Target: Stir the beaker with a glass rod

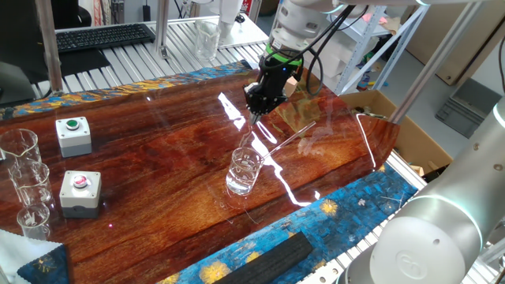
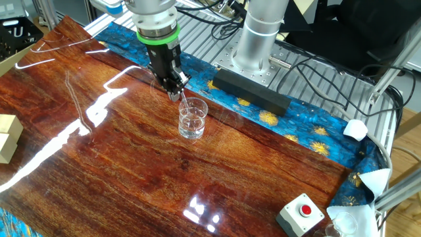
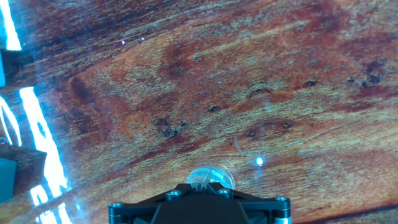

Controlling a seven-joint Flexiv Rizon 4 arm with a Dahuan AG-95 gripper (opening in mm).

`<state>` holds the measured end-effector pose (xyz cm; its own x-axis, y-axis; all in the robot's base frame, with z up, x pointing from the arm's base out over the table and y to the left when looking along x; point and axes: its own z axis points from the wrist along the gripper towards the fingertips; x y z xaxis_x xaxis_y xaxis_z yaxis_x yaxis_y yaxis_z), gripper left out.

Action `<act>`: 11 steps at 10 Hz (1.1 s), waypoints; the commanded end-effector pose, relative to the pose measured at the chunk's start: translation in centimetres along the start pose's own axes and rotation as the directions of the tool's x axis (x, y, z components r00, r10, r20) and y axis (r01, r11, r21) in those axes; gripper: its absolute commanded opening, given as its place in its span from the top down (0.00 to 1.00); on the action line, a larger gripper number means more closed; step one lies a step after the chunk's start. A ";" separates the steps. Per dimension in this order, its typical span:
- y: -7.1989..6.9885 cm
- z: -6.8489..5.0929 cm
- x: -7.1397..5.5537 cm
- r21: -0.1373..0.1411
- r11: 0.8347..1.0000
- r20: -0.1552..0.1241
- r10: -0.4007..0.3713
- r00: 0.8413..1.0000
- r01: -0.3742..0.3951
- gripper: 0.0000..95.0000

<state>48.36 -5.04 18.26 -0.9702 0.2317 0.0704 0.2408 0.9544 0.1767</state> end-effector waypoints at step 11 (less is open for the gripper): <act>0.0 0.0 0.0 0.039 0.990 0.001 0.132 0.991 -0.132 1.00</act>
<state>48.26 -5.03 18.30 -0.9278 0.3629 0.0861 0.3714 0.9201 0.1244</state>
